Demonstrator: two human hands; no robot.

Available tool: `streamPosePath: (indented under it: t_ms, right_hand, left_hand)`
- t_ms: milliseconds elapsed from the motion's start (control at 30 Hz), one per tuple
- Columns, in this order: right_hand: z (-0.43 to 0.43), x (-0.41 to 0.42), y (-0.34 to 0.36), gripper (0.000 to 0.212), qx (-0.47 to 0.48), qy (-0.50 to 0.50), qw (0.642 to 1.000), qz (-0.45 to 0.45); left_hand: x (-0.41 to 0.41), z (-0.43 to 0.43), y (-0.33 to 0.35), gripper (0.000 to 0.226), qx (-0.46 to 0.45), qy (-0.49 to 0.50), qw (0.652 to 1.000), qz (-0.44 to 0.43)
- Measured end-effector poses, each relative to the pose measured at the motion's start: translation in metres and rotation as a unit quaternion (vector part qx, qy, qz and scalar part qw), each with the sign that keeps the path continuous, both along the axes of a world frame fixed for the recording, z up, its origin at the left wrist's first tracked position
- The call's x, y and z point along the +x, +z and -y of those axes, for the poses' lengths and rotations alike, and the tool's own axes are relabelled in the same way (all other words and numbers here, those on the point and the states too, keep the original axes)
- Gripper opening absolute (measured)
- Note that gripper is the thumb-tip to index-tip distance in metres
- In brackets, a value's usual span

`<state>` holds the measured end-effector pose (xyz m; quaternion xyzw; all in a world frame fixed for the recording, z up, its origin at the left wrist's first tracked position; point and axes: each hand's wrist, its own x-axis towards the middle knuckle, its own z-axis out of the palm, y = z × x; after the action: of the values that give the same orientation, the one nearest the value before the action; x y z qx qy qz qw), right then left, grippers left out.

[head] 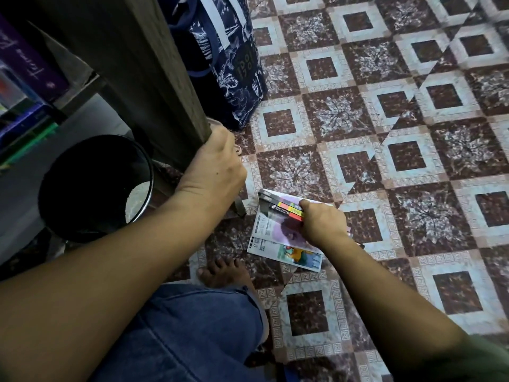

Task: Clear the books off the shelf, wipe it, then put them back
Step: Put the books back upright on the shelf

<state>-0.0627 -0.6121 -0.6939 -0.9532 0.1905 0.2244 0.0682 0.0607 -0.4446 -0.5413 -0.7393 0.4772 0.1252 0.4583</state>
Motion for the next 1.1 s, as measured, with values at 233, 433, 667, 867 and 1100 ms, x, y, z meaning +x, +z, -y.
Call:
streamPosePath:
  t_ms: [233,433,667,867,1100]
  right_hand:
    - [-0.039,-0.015,0.073,0.031,0.023,0.1,0.992,0.078]
    - [-0.09,-0.004,0.156,0.036,0.106,0.173,0.967,0.152]
    - [-0.162,0.04,0.242,0.038,0.106,0.327,0.891,0.297]
    - [-0.23,0.103,0.317,0.033,0.043,0.336,0.807,0.484]
    - [-0.271,0.167,0.284,0.042,0.043,0.371,0.752,0.543]
  left_hand:
    - [-0.027,0.005,0.015,0.045,-0.028,-0.034,0.996,-0.082]
    - [-0.036,-0.041,0.052,0.036,-0.156,0.141,0.964,-0.162]
    - [-0.037,-0.175,0.136,0.027,-0.286,0.21,0.934,-0.044]
    - [-0.02,-0.261,0.189,0.05,-0.472,0.249,0.827,0.178]
    - [0.008,-0.284,0.154,0.055,-0.483,0.289,0.788,0.252]
